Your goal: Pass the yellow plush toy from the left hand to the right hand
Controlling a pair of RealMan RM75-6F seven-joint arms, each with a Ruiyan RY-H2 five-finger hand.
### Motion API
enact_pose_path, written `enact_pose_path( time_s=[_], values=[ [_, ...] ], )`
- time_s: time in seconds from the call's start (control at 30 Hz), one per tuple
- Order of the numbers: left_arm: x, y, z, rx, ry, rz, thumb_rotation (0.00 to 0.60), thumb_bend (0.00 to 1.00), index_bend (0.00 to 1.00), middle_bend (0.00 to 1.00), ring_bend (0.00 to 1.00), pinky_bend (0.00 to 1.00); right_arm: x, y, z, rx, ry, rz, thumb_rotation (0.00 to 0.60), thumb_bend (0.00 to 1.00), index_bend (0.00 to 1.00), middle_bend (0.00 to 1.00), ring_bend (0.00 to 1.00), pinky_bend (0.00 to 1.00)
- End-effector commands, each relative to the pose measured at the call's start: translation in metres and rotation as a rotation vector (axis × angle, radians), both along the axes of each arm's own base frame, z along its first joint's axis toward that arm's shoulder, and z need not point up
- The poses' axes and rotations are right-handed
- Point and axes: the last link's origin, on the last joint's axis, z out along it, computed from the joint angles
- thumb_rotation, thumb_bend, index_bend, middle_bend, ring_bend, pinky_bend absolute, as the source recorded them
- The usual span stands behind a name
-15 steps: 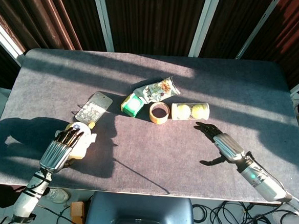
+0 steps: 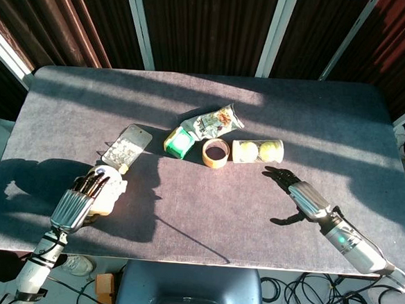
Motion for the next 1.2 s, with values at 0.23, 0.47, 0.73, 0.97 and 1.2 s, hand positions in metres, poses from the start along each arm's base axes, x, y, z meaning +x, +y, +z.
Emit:
enact_pose_path(
  time_s=[0.23, 0.47, 0.73, 0.97, 1.2],
  values=[
    [0.003, 0.009, -0.020, 0.056, 0.005, -0.046, 0.600, 0.21, 0.11, 0.30, 0.27, 0.38, -0.003, 0.001, 0.002, -0.002, -0.005, -0.003, 0.600, 0.00, 0.00, 0.00, 0.00, 0.00],
    [0.004, 0.016, -0.036, 0.151, 0.022, -0.117, 0.600, 0.23, 0.59, 0.81, 0.72, 0.94, -0.005, 0.002, 0.003, -0.005, -0.005, -0.010, 0.600, 0.00, 0.00, 0.00, 0.00, 0.00],
    [0.009, 0.025, -0.039, 0.188, 0.003, -0.163, 0.600, 0.25, 0.67, 0.89, 0.80, 1.00, -0.008, 0.005, 0.010, -0.017, -0.013, -0.003, 0.600, 0.00, 0.00, 0.00, 0.00, 0.00],
    [0.054, 0.039, -0.045, 0.212, -0.070, -0.326, 0.600, 0.24, 0.67, 0.89, 0.80, 1.00, -0.003, 0.013, 0.016, -0.036, -0.006, 0.035, 0.600, 0.00, 0.00, 0.00, 0.00, 0.00],
    [0.105, 0.034, -0.071, 0.103, -0.140, -0.439, 0.600, 0.25, 0.67, 0.89, 0.80, 1.00, 0.000, 0.017, 0.029, -0.151, 0.022, 0.057, 0.600, 0.00, 0.00, 0.00, 0.00, 0.00]
  ],
)
